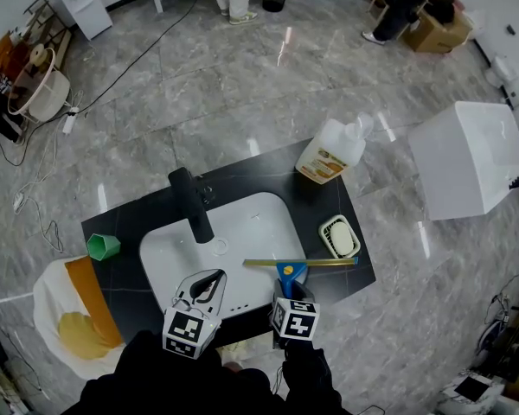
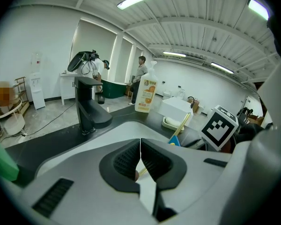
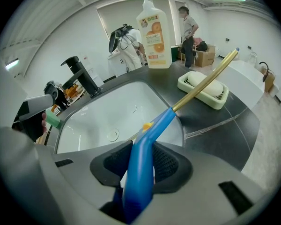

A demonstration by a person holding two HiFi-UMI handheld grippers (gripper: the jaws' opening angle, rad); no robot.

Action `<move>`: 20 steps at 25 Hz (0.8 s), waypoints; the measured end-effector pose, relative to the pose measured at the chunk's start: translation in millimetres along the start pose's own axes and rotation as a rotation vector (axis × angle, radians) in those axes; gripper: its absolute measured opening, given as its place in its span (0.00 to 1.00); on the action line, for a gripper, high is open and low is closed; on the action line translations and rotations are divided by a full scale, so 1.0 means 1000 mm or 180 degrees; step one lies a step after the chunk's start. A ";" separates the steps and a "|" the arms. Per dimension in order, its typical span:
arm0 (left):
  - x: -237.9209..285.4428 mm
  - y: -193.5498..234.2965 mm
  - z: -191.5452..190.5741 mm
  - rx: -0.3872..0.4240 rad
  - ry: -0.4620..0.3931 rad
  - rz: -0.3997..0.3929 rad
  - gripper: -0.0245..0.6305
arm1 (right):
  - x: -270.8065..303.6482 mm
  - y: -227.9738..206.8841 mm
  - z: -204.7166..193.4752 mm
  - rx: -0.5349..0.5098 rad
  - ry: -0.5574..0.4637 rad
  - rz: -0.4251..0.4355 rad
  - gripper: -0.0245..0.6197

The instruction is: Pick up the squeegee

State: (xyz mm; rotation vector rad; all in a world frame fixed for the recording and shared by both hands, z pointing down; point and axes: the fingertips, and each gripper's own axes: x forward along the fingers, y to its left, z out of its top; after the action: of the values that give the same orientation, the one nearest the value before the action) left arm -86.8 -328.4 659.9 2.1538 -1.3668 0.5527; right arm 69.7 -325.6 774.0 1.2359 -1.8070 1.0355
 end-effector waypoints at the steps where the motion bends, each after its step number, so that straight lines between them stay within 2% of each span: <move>1: -0.003 -0.001 0.003 0.0010 -0.0018 0.0011 0.07 | -0.004 0.001 0.003 -0.0008 -0.0034 0.0009 0.25; 14: -0.061 -0.031 0.052 0.0191 -0.0437 0.0133 0.07 | -0.108 0.020 0.054 -0.0149 -0.0813 0.0143 0.26; 20: -0.103 -0.058 0.063 0.0314 -0.0656 0.0167 0.07 | -0.172 0.031 0.056 -0.0240 -0.1197 0.0190 0.26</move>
State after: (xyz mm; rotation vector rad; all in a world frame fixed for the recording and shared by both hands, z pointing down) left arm -71.8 -275.2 537.5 2.3128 -1.5378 0.4356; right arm 85.1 -302.9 592.4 1.4083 -2.1566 0.7952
